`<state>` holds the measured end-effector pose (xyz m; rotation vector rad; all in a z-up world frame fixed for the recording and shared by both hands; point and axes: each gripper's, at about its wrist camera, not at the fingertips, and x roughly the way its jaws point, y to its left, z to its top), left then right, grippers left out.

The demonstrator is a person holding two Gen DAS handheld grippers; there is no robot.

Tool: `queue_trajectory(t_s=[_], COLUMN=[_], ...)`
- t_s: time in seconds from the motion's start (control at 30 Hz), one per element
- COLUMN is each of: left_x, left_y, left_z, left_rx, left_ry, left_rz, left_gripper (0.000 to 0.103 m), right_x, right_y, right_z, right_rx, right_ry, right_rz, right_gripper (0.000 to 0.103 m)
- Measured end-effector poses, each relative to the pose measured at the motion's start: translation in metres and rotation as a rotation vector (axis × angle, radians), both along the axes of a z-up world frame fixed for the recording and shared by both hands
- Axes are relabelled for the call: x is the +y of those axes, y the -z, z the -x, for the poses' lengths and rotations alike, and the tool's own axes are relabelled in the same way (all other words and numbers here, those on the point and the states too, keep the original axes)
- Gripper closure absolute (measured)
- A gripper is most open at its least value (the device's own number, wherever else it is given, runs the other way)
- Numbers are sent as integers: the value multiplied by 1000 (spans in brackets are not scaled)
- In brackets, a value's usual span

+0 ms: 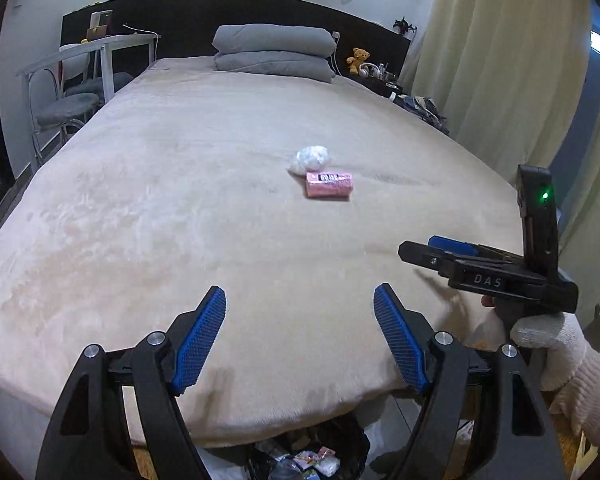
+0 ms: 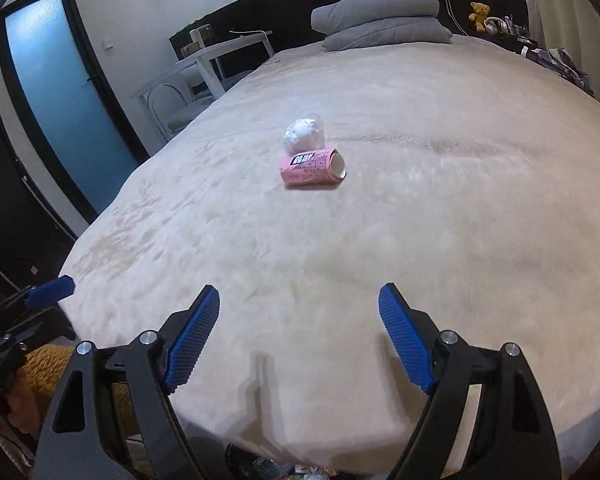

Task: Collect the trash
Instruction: 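Move both open tools back over the pink roll and plastic bag, then grasp the pink paper roll with the right tool while the left tool grasps the clear plastic bag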

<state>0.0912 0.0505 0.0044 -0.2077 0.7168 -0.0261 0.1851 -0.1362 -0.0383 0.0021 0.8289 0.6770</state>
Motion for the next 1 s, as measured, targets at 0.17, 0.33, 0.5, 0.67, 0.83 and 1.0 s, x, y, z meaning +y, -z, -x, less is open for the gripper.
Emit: queue_trajectory(t_s=[0.17,0.33,0.5,0.67,0.83,1.0], left_x=[25,45,58,66,72,74], left_y=[-9,-13,-9,-4,2,7], left_z=[-28,-45,-60,-71,-80,-89], left_rx=[-11,-14,3,21,46,63], left_ry=[-33,-54,-70,-77,-86,-82], left_rz=[-4,-13,-31,-36,-37,-41], left_gripper=[28,28,28,28,28,28], right_x=[36,67,93,110,116,106], right_y=[10,12,18,28,31,24], right_z=[-34,-65,-91,-114,-120,-116], right_rx=[-11,-44,-72,-59,-49,-42], right_ry=[-10,4,31,70,81,71], right_rz=[60,98,143,182,208,198], right_gripper=[22,19,18,18,36,36])
